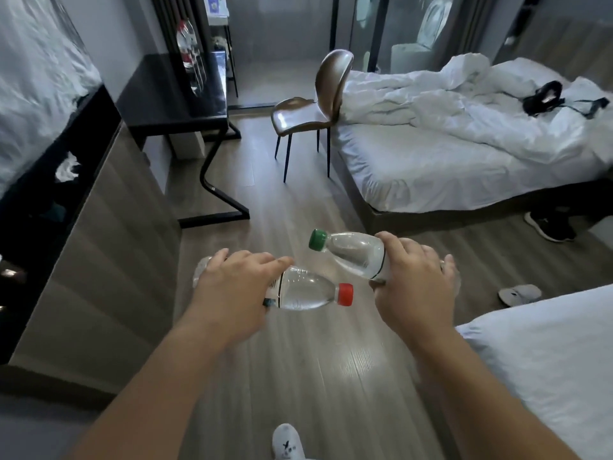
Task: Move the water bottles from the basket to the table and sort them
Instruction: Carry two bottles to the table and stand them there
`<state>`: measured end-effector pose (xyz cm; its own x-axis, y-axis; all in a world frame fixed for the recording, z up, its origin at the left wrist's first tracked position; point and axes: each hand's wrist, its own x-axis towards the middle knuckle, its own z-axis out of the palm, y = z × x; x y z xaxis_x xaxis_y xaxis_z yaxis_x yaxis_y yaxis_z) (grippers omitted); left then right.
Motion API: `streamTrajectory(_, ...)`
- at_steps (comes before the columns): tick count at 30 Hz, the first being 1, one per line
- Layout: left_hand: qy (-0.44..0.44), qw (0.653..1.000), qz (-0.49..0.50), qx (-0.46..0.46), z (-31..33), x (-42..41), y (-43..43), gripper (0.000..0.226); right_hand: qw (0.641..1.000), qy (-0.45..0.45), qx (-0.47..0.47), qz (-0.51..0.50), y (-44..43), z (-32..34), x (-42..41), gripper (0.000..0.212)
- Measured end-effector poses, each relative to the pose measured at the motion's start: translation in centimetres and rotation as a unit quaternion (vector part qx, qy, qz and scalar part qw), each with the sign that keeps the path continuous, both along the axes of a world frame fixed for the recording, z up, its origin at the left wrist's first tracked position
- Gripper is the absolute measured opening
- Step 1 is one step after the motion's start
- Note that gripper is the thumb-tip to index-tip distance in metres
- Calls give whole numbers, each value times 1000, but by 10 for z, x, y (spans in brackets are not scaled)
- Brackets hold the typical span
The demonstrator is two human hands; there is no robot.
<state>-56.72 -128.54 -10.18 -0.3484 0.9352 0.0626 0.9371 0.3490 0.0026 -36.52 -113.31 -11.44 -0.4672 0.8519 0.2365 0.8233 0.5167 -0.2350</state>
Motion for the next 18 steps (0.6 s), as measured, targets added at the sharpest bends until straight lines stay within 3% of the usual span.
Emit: streamTrajectory(18,-4,1000,-11,-20,-11,-193,221,77,999,16,-27,-9,213,-24,-194,77)
